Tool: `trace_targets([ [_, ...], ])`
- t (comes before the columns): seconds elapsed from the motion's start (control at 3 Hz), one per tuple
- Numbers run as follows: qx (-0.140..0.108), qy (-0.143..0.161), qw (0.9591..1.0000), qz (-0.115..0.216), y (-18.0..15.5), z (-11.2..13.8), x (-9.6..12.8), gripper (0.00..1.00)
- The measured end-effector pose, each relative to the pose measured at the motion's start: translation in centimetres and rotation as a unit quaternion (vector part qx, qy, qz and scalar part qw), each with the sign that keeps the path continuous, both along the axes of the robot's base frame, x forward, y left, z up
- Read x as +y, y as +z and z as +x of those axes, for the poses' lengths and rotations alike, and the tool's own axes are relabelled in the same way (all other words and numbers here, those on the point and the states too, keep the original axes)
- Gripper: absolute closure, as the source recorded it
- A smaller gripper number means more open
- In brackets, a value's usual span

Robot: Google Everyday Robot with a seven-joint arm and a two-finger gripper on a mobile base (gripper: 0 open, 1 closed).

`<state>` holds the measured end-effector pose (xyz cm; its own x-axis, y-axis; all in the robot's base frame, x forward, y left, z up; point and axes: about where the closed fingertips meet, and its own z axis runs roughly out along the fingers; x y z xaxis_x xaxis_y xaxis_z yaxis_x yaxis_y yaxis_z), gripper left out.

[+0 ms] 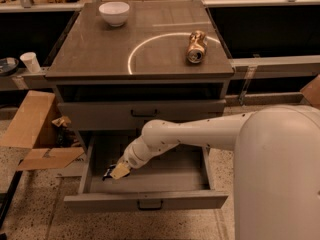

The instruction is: Place rxbar blueberry into middle drawer

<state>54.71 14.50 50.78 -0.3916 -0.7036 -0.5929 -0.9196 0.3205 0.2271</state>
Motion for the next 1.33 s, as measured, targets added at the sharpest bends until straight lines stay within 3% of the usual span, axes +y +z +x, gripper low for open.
trace_targets([
  [0.33,0.007,-0.033,0.9994,-0.002,-3.2,0.4,-1.9,1.0],
  [1.0,0.021,-0.084,0.9962,-0.001,-7.3,2.7,-5.6,0.58],
  [1.33,0.025,-0.094,0.9953,-0.001,-8.1,3.3,-6.4,0.34],
])
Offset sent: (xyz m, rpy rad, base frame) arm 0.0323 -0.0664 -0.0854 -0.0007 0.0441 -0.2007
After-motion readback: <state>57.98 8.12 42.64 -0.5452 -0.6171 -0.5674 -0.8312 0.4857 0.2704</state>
